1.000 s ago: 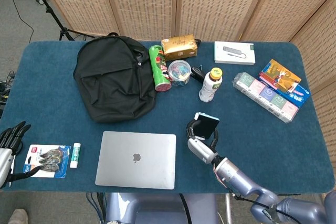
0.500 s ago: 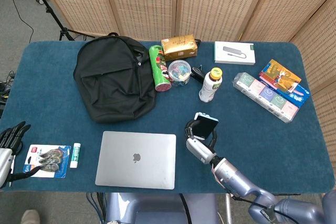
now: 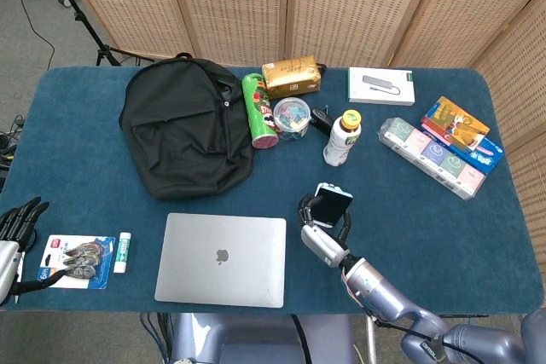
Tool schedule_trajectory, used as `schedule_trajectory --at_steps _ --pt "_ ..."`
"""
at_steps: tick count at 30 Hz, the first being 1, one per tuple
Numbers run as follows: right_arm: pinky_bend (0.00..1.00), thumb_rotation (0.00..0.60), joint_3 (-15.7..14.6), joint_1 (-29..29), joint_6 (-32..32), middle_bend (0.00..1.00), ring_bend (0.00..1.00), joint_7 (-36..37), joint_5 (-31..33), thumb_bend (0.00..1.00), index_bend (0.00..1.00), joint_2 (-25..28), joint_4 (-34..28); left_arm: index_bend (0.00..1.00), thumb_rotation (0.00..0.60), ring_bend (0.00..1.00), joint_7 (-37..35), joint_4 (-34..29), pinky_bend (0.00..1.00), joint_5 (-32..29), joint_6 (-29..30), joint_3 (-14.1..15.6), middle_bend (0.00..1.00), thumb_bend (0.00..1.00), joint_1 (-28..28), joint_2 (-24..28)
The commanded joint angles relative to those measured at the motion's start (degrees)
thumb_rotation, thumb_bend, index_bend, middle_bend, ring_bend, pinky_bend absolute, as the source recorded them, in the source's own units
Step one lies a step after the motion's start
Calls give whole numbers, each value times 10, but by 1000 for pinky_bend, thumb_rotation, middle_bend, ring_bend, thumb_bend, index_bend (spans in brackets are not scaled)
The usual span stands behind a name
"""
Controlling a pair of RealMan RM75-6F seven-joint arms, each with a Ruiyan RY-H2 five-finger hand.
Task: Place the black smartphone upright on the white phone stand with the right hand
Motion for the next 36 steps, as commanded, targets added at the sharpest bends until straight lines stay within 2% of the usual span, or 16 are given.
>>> schedule_trajectory --at_steps 1,4,15,22,25,28,29,31,33,36 --pt "339 600 -1 1 0 235 199 2 -1 345 286 0 -1 0 600 0 -1 0 0 1 0 0 0 0 0 0" --pt "339 600 -3 3 1 192 161 4 -4 337 260 0 -1 0 600 0 0 0 0 1 1 0 0 0 0 0" --pt "339 600 -6 3 8 171 153 8 -6 337 244 3 0 0 600 0 -1 0 0 1 1 0 0 0 0 0" --pt "335 600 -18 -11 40 170 151 40 -31 337 240 42 -53 0 600 0 -4 1 0 0 2 -1 0 0 1 1" --pt "318 600 -27 -9 65 168 151 111 -73 317 227 81 -70 0 600 0 -8 2 0 2 5 -1 0 0 2 3" --pt "283 600 -36 8 102 135 130 239 -141 185 201 119 -48 0 600 0 -11 3 0 5 9 0 0 0 4 4" --pt "279 600 -39 15 124 113 112 297 -166 125 194 130 -31 0 600 0 -12 4 0 6 10 0 0 0 4 4" --pt "278 600 -40 20 201 72 68 464 -199 65 182 153 23 0 600 0 -12 4 0 10 11 1 0 0 5 4" --pt "244 600 -32 14 249 22 14 569 -195 22 137 164 82 0 600 0 -10 3 0 14 12 3 0 0 5 3" --pt "180 600 -19 2 289 0 0 674 -170 0 82 174 150 0 600 0 -7 3 0 20 15 5 0 0 7 2"
